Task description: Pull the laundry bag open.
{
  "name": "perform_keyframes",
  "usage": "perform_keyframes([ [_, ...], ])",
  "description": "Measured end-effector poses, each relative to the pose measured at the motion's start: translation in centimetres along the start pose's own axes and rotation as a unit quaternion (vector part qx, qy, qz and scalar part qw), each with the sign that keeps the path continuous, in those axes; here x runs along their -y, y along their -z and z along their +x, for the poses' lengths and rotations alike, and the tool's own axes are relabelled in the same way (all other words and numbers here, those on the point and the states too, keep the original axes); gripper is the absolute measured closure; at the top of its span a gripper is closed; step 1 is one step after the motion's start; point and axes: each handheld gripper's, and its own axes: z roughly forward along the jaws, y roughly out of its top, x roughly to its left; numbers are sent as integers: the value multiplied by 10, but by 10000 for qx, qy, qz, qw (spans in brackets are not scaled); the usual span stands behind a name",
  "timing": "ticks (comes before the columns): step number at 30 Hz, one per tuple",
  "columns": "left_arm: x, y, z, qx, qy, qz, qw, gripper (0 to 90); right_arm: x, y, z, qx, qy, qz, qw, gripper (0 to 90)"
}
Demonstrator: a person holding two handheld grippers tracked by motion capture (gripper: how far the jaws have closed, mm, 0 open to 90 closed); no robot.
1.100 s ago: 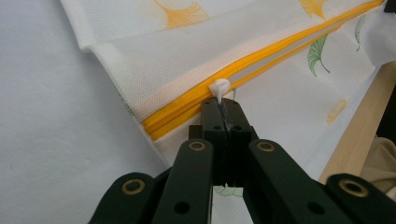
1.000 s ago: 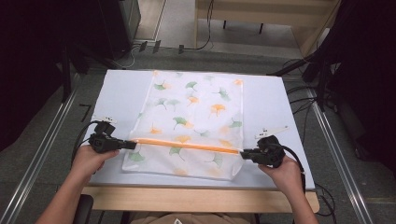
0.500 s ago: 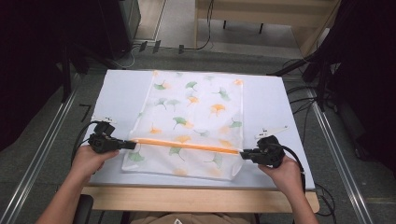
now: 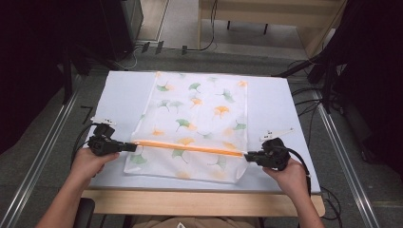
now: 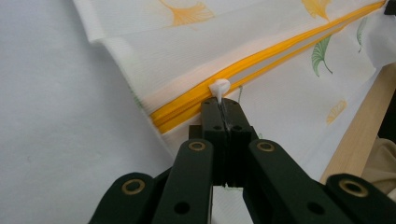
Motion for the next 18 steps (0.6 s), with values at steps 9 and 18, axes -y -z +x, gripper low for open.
perform_keyframes([
  [9, 3, 3, 3, -9, 69, -12, 10000, 900, 0, 0, -1, -18, -37, 29, 10000, 846],
  [18, 9, 12, 12, -95, 221, -39, 9997, 900, 2, 1, -8, 8, -97, 29, 9999, 845],
])
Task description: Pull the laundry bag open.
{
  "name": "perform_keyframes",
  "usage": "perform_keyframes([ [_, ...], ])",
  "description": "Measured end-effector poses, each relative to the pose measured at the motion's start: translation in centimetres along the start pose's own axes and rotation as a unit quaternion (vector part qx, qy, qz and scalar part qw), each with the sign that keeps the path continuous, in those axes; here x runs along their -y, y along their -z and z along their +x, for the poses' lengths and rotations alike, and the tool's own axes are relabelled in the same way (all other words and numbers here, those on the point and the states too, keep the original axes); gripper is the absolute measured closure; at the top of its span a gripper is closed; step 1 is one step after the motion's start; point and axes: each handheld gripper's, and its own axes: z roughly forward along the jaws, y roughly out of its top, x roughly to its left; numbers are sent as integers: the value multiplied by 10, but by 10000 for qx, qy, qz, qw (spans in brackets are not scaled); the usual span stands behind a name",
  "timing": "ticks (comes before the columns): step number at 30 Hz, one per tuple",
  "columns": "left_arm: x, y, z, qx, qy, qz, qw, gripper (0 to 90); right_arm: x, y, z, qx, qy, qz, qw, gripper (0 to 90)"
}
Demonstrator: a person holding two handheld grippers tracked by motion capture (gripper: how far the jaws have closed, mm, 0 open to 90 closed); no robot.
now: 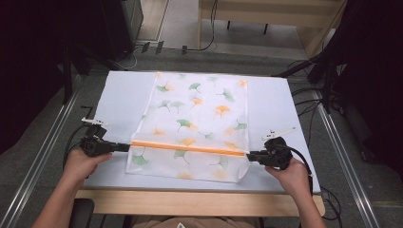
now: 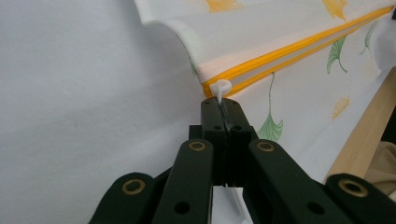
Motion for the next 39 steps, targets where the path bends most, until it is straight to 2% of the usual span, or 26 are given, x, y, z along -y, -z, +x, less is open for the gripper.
perform_keyframes([
  [2, -1, -1, -2, 14, -33, 10, 10000, 900, 0, -1, 0, 96, -10, 49, 9999, 845],
  [8, -1, -6, -4, 29, -59, 60, 10000, 900, 2, -4, -5, 145, -42, 117, 9998, 842],
  [12, -1, -9, -6, 77, -66, 88, 9999, 900, 4, -5, -9, 226, 40, 38, 9997, 832],
  [18, -2, -18, -13, 142, -201, 269, 9993, 900, 8, -6, -22, 365, -96, -22, 9993, 820],
  [21, -2, -19, -13, 120, -192, 267, 9994, 900, 9, -6, -26, 320, -201, -75, 9993, 818],
  [28, -2, -19, -11, 61, -156, 290, 9994, 900, 8, -8, -24, 296, -168, -11, 9994, 809],
  [32, -2, -19, -11, 155, -158, 268, 9994, 897, 8, -9, -25, 284, -217, 13, 9994, 768],
  [35, -2, -18, -11, 79, -193, 214, 9996, 841, 7, -8, -25, 286, -306, -54, 9991, 734],
  [39, -2, -19, -11, 62, -266, 203, 9994, 785, 7, -8, -24, 301, -204, -68, 9993, 715],
])
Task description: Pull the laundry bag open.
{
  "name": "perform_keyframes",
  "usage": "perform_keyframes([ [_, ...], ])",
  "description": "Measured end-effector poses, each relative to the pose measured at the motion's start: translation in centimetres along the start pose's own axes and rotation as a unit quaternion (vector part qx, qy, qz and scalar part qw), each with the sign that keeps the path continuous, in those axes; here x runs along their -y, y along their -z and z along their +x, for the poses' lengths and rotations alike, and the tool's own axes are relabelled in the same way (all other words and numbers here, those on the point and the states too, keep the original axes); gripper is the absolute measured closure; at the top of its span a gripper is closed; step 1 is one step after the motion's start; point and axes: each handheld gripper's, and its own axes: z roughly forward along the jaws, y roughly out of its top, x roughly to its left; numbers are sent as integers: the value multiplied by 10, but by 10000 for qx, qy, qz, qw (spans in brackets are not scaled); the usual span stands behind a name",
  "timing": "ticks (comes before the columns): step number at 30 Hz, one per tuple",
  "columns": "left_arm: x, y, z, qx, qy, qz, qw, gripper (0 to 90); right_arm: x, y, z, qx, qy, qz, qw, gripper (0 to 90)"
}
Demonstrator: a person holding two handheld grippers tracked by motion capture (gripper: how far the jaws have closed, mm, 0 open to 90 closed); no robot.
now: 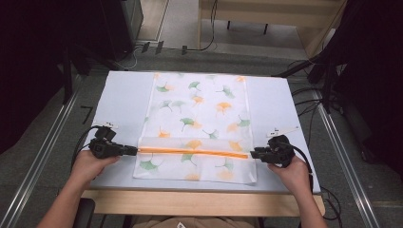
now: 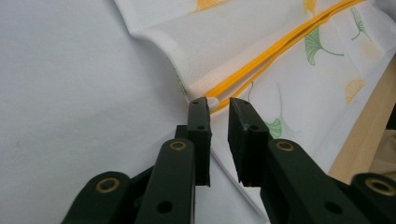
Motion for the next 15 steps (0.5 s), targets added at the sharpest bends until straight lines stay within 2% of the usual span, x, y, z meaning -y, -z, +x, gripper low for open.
perform_keyframes([
  [4, -1, 1, -2, -23, -84, -98, 9999, 748, 0, 0, 1, -10, 4, -16, 10000, 697],
  [8, 0, 2, -3, -246, -213, -127, 9994, 684, -1, 1, 2, 3, 41, -76, 10000, 640],
  [12, -1, 5, -1, -350, -244, -277, 9987, 608, -2, 3, 2, -12, -15, -255, 9997, 573],
  [15, -1, 6, 0, -371, -237, -366, 9984, 554, -2, 3, 1, 12, -19, -260, 9997, 561],
])
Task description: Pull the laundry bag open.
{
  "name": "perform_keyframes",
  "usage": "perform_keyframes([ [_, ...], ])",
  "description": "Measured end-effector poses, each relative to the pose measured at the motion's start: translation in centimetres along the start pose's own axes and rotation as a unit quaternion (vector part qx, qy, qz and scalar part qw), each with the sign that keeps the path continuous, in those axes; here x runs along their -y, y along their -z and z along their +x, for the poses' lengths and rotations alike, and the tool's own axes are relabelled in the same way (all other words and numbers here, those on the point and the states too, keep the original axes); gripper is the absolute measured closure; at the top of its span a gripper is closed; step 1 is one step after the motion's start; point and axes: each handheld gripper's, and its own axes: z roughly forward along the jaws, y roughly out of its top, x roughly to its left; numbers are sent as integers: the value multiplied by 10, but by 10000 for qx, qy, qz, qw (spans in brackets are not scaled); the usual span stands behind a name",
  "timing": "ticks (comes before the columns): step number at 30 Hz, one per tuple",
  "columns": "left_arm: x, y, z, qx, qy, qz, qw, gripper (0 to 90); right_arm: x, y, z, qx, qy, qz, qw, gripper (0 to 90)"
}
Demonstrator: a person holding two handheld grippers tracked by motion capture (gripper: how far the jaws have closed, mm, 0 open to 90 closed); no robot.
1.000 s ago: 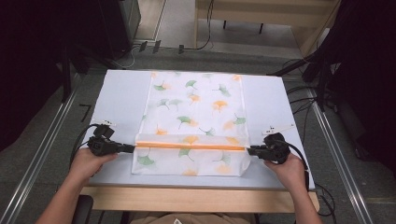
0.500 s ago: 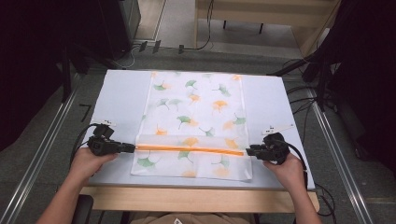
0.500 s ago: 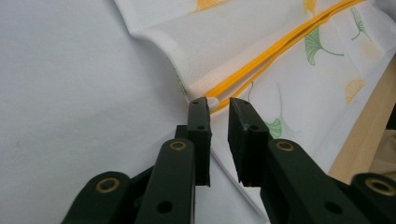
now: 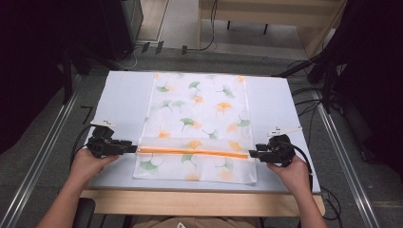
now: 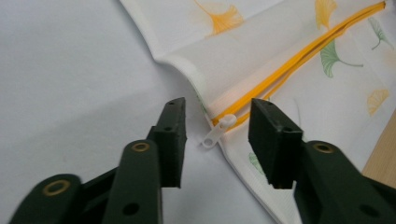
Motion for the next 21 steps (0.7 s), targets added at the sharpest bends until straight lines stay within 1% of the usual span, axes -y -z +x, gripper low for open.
perform_keyframes([
  [2, -1, 0, 1, -5, 95, -6, 10000, 509, 0, 0, 0, -2, -15, -9, 10000, 556],
  [7, -1, 0, 2, -88, 56, -51, 9999, 453, 1, 0, 0, 13, 43, -58, 10000, 509],
  [11, -1, 1, 3, -182, 75, -166, 9997, 418, 1, 1, -1, 63, 63, -155, 9998, 467],
  [13, -1, 2, 5, -240, 43, -217, 9995, 405, 1, 3, -2, -3, 40, -237, 9997, 460],
  [14, -1, 2, 5, -261, 39, -239, 9994, 396, 1, 4, -2, -42, 108, -319, 9994, 448],
  [15, -1, 2, 5, -309, 9, -255, 9992, 393, 2, 5, -2, -61, 127, -355, 9993, 439],
  [19, -2, 2, 6, -458, -66, -271, 9986, 370, 3, 6, -4, -41, 165, -441, 9989, 393],
  [21, -2, 3, 7, -487, -70, -302, 9983, 366, 4, 8, -7, -44, 110, -543, 9985, 369],
])
